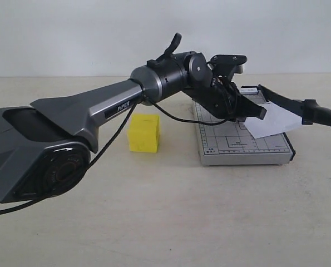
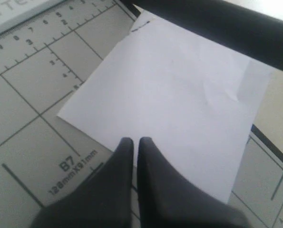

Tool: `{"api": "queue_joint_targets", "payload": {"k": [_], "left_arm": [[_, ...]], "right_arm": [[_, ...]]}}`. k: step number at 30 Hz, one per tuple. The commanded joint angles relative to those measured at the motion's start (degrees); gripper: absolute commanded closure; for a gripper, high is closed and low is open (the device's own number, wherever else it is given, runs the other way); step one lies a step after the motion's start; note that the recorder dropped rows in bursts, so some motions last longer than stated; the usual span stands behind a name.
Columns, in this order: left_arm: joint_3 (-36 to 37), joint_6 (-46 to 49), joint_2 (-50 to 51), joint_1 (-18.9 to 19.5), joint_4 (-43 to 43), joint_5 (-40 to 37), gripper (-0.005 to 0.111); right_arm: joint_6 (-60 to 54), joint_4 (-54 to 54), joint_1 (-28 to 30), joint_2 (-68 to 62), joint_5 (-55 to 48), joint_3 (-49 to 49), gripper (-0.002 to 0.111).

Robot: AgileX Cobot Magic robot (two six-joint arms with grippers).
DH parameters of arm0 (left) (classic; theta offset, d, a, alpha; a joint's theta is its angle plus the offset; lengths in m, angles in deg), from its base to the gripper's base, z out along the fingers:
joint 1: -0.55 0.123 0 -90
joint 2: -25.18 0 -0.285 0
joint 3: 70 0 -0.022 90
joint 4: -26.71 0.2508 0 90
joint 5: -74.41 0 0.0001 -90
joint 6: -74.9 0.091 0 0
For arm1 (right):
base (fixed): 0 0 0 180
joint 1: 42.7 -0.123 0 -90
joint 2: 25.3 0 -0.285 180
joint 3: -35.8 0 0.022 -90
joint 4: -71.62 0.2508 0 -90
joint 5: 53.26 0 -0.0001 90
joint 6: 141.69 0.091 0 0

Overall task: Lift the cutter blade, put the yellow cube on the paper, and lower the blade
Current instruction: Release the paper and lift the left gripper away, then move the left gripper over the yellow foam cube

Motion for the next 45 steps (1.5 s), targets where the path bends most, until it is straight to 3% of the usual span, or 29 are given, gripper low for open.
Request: {"api": "queue_joint_targets", "payload": {"k": [1, 4, 8, 11, 14, 18, 21, 25, 29, 33, 36, 39, 40, 42, 45], "left_arm": [[0.2, 1.0, 0.6, 0.4, -0.5, 0.9, 0.102], [0.2, 1.0, -2.0, 0.1, -0.7, 4.3, 0.102], [0.2, -8.5, -6.3, 0.2, 5.7, 6.5, 0.102], [0.2, -23.2, -9.0, 0.0, 18.8, 3.2, 0.102], [0.5, -37.2, -11.2, -1.7, 38.1, -5.2, 0.102], [2.4, -48.9, -14.5, -6.5, 61.6, -15.4, 0.102], [5.6, -51.0, -17.6, -10.3, 66.9, -16.5, 0.102], [11.8, -57.9, -20.9, -12.5, 68.5, -13.7, 0.102], [21.6, -59.8, -25.6, -12.3, 70.0, -7.1, 0.102], [38.8, -62.2, -35.2, -11.2, 76.5, 6.9, 0.102], [54.9, -73.7, -43.7, -8.0, 82.4, 18.1, 0.102], [69.9, -90.6, -50.9, -4.0, 96.2, 27.8, 0.102], [77.3, -99.5, -54.5, -2.1, 104.0, 28.6, 0.102], [83.4, -107.5, -58.1, -0.5, 108.2, 25.2, 0.102], [85.8, -108.3, -60.8, -0.4, 107.9, 19.8, 0.102]], "right_arm": [[-0.2, 0.0, 0.1, 0.0, -0.3, -0.5, 0.108], [-0.2, 0.0, 0.1, 0.0, -0.3, -0.5, 0.108], [-0.2, 0.0, 0.1, 0.0, -0.3, -0.5, 0.108], [-0.2, 0.0, 0.1, 0.0, -0.3, -0.5, 0.108], [-0.7, 0.0, 0.1, 0.0, -0.3, -0.5, 0.108], [-0.7, 0.0, 0.1, 0.0, -0.3, -0.5, 0.108], [-0.7, 0.0, 0.1, 0.0, -0.3, -0.5, 0.108], [-0.7, 0.0, 0.1, 0.0, -0.4, -0.5, 0.108], [-1.2, 0.0, 0.1, 0.0, -1.2, -0.5, 0.108], [-1.6, 0.0, 0.1, 0.0, -3.3, -0.5, 0.108], [-1.8, 0.0, 0.1, 0.0, -3.4, -0.5, 0.108], [-1.8, 0.0, 0.1, 0.0, -3.4, -0.5, 0.108], [-1.8, 0.0, 0.1, 0.0, -3.4, -0.5, 0.108], [-1.7, 0.3, 0.1, 0.0, -3.4, -0.5, 0.108], [-1.7, 0.3, 0.1, 0.0, -3.4, -0.5, 0.108]]}}
